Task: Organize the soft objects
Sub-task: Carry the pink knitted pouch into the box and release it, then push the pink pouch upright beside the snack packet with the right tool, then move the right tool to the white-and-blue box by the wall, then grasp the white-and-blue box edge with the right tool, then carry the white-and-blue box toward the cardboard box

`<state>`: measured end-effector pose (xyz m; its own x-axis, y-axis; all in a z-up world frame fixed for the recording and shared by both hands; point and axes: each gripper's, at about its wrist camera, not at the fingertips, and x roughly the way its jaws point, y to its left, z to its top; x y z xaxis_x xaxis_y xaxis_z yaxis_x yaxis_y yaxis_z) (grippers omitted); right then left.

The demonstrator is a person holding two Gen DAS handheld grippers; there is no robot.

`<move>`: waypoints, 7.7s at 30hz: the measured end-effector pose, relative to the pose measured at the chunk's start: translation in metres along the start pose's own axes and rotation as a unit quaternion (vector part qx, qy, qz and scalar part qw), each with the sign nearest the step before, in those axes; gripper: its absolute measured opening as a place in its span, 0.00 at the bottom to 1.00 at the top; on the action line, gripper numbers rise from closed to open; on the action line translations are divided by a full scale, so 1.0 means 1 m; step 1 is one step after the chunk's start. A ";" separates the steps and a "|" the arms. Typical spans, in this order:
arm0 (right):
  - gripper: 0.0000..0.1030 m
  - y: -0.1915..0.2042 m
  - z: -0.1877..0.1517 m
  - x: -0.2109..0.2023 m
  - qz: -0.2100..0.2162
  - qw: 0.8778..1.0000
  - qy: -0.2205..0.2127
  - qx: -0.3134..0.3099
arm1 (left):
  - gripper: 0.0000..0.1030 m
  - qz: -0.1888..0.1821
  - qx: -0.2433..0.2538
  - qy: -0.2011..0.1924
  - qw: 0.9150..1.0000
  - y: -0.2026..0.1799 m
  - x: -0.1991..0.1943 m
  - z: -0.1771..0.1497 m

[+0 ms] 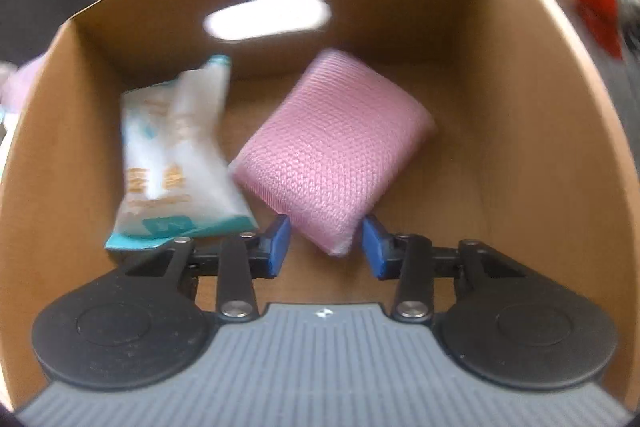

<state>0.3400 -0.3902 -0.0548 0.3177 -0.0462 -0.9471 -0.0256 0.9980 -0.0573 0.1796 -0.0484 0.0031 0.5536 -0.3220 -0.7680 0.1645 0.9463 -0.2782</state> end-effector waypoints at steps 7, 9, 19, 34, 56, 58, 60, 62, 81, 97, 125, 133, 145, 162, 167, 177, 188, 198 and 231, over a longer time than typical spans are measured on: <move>0.58 -0.006 0.011 -0.017 0.032 0.996 -0.010 0.077 | 0.56 0.009 -0.011 0.004 1.000 0.017 0.001 -0.005; 0.68 -0.028 0.014 -0.022 0.061 0.986 -0.022 0.156 | 0.56 0.010 -0.012 0.005 1.000 0.019 0.002 -0.006; 0.71 -0.052 0.010 -0.001 0.073 0.947 -0.040 0.309 | 0.58 0.017 -0.015 -0.004 1.000 0.025 -0.005 -0.012; 0.84 -0.040 0.015 0.019 0.058 0.907 -0.018 0.417 | 0.60 0.021 -0.035 -0.002 0.999 0.042 -0.014 -0.023; 0.79 -0.011 0.020 0.022 -0.059 0.979 -0.002 0.193 | 0.60 0.024 -0.057 0.006 0.998 0.062 -0.008 -0.024; 0.79 -0.003 0.021 0.020 -0.052 0.991 -0.002 0.127 | 0.60 0.025 -0.055 0.008 0.998 0.060 -0.006 -0.024; 0.79 0.011 0.019 0.015 -0.056 0.997 -0.017 0.055 | 0.60 0.027 -0.053 0.009 0.998 0.057 -0.005 -0.024; 0.80 0.028 0.018 0.010 -0.048 0.998 -0.034 -0.014 | 0.60 0.029 -0.051 0.011 0.998 0.055 -0.004 -0.025; 0.95 -0.009 0.002 0.001 0.065 0.986 -0.078 0.134 | 0.61 0.047 -0.041 0.002 0.998 0.051 -0.017 -0.032; 0.95 0.048 -0.004 -0.135 0.121 0.973 -0.183 0.067 | 0.71 0.142 0.001 -0.085 0.986 0.070 -0.074 -0.075; 0.43 0.552 0.024 -0.045 0.303 0.937 -0.021 -0.174 | 0.71 0.360 -0.133 -0.163 0.909 0.258 -0.162 -0.165; 0.42 0.572 0.058 0.018 0.289 0.954 0.002 -0.076 | 0.71 0.358 -0.166 -0.154 0.906 0.295 -0.165 -0.179; 0.38 0.582 0.057 0.053 0.295 0.952 0.019 -0.078 | 0.71 0.346 -0.176 -0.144 0.910 0.308 -0.156 -0.179; 0.41 0.515 0.066 0.069 0.315 0.945 0.065 0.055 | 0.71 0.333 -0.186 -0.146 0.913 0.309 -0.159 -0.181; 0.42 0.530 0.063 0.080 0.311 0.946 0.077 0.052 | 0.71 0.333 -0.187 -0.144 0.913 0.310 -0.158 -0.181; 0.19 0.529 0.058 0.066 0.314 0.947 0.044 0.061 | 0.71 0.323 -0.182 -0.151 0.916 0.300 -0.163 -0.175; 0.18 0.434 0.023 -0.035 0.397 0.916 0.007 0.055 | 0.72 0.179 -0.204 -0.180 0.946 0.264 -0.179 -0.148; 0.18 0.312 -0.084 -0.103 0.464 0.882 0.018 0.078 | 0.72 -0.078 -0.224 -0.127 0.963 0.217 -0.149 -0.100; 0.18 -0.095 -0.110 -0.136 0.254 0.911 -0.195 0.261 | 0.58 -0.149 -0.080 -0.003 0.986 0.002 -0.045 -0.055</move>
<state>0.1948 -0.4829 0.0451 0.7048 0.3448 -0.6200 0.1581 0.7757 0.6110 0.1103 -0.0340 0.0057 0.5056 -0.5843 -0.6347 0.1901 0.7931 -0.5787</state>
